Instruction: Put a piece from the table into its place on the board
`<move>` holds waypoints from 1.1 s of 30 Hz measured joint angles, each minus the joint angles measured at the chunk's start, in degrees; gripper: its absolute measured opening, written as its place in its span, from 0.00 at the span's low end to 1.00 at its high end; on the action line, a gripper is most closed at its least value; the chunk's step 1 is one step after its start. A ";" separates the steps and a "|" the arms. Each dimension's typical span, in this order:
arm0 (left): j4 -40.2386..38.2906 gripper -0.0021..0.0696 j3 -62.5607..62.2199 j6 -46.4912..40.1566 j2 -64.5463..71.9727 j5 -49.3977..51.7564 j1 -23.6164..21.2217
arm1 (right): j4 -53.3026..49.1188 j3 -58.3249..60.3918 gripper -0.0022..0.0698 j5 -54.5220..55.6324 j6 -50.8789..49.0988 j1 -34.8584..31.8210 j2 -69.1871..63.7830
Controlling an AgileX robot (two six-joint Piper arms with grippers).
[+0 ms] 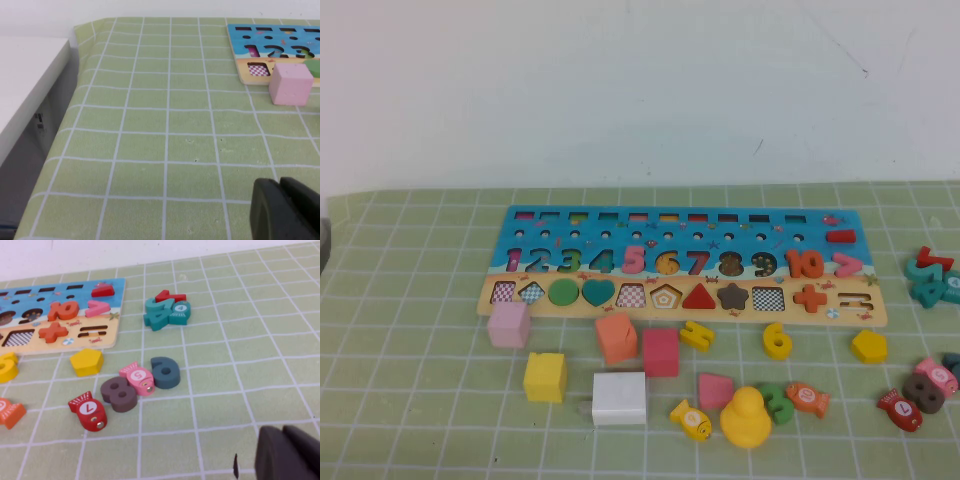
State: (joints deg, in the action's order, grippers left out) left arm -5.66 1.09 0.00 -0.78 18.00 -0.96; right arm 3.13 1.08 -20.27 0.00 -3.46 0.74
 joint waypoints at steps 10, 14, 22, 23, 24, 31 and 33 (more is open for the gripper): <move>0.00 0.03 0.00 0.00 0.00 0.00 0.00 | 0.00 0.00 0.03 0.00 0.00 0.00 0.00; 0.00 0.03 0.00 0.00 0.00 0.00 0.00 | 0.00 0.00 0.03 0.00 0.00 0.00 0.00; 0.00 0.03 0.00 0.00 0.00 0.00 0.00 | 0.00 0.00 0.03 0.00 0.00 0.00 0.00; 0.00 0.03 0.00 0.00 0.00 0.00 0.00 | 0.00 0.00 0.03 0.00 0.00 0.00 0.00; 0.00 0.03 0.00 0.00 0.00 0.00 0.00 | 0.00 0.00 0.03 0.00 0.00 0.00 0.00; 0.00 0.03 0.00 0.00 0.00 0.00 0.00 | -0.17 0.00 0.03 0.00 0.00 0.00 0.00; 0.00 0.03 0.00 0.00 0.00 0.00 0.00 | -1.42 0.00 0.03 0.00 0.00 0.00 0.00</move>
State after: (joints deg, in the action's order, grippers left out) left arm -5.66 1.09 0.00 -0.78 18.00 -0.96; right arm 1.71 1.08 -20.27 0.00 -3.46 0.74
